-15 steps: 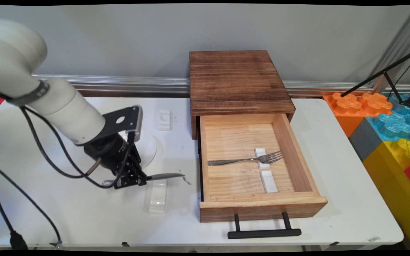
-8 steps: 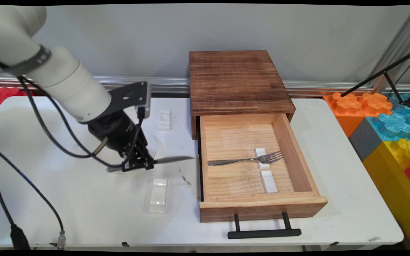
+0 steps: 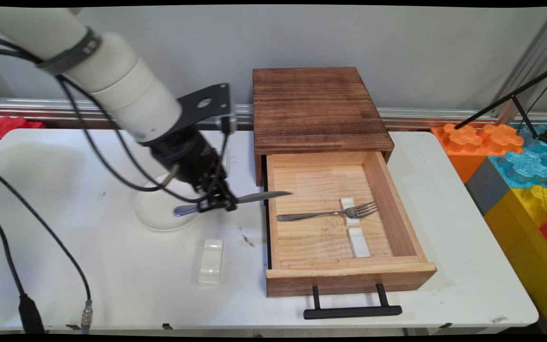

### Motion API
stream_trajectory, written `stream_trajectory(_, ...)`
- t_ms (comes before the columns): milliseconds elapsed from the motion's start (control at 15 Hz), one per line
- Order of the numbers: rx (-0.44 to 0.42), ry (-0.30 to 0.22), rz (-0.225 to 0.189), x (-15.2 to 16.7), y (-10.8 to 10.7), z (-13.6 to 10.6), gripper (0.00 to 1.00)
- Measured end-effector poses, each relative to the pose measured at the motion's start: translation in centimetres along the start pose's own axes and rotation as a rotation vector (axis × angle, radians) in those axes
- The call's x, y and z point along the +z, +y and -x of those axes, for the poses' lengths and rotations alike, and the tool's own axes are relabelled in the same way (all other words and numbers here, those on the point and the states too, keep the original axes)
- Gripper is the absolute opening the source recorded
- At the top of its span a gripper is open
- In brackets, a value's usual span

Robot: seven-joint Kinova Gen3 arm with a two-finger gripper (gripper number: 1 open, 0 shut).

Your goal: Place the picked object into the drawer

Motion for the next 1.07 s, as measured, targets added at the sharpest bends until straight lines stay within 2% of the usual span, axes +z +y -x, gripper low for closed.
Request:
stream_trajectory(267,0.012,0.041,0.021,1.9,-0.2,-3.6,0.0)
stream_trajectory(533,0.007,0.058,0.052,4.5,-0.1,-6.5,0.0)
stream_trajectory(1067,0.003,0.098,0.081,8.9,0.0,-11.0,0.0)
